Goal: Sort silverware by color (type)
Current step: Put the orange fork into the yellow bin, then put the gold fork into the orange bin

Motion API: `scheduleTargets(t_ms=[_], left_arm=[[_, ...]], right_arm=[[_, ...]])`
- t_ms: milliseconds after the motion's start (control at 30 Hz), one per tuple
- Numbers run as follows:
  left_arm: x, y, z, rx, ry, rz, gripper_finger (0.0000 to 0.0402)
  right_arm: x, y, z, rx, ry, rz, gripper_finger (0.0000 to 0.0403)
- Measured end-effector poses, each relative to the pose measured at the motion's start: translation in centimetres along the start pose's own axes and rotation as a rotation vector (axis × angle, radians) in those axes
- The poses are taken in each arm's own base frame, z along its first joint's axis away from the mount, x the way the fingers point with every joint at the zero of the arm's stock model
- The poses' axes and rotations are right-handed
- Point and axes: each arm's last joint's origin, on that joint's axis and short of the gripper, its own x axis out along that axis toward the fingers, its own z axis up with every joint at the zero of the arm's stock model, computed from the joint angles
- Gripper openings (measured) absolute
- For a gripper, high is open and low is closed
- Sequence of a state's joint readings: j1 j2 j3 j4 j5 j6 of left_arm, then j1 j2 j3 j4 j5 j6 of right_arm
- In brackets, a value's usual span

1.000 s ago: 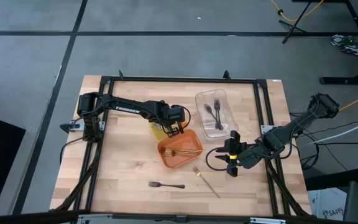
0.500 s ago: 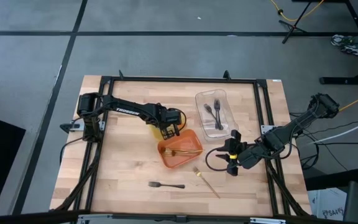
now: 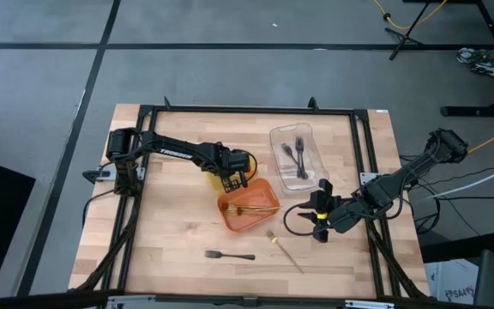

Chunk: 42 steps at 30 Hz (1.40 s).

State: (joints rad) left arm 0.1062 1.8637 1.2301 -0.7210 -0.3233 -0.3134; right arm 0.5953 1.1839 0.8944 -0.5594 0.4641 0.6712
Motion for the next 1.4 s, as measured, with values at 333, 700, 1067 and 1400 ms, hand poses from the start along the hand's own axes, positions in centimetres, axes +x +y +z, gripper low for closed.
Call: scheduleTargets(t_ms=[333,700,1067,1400], left_arm=[[0.0,0.0,0.0,-0.015,0.0,0.003,0.0062],[-1.9,0.3,0.3,-0.02,-0.033,-0.003,0.0063],[-8.6,1.3,0.1,-0.078,-0.223,-0.088,0.0063],[-17.1,0.0,-3.5,0.0,-0.45,-0.26,0.0063]], right_arm=[[0.0,0.0,0.0,0.0,0.0,0.0,0.0104],[0.0,0.0,0.0,0.001,0.0,0.001,0.0104],[0.0,0.1,0.1,0.01,-0.004,0.017,0.0104],[0.0,0.3,0.4,0.028,-0.029,0.039,0.0104]])
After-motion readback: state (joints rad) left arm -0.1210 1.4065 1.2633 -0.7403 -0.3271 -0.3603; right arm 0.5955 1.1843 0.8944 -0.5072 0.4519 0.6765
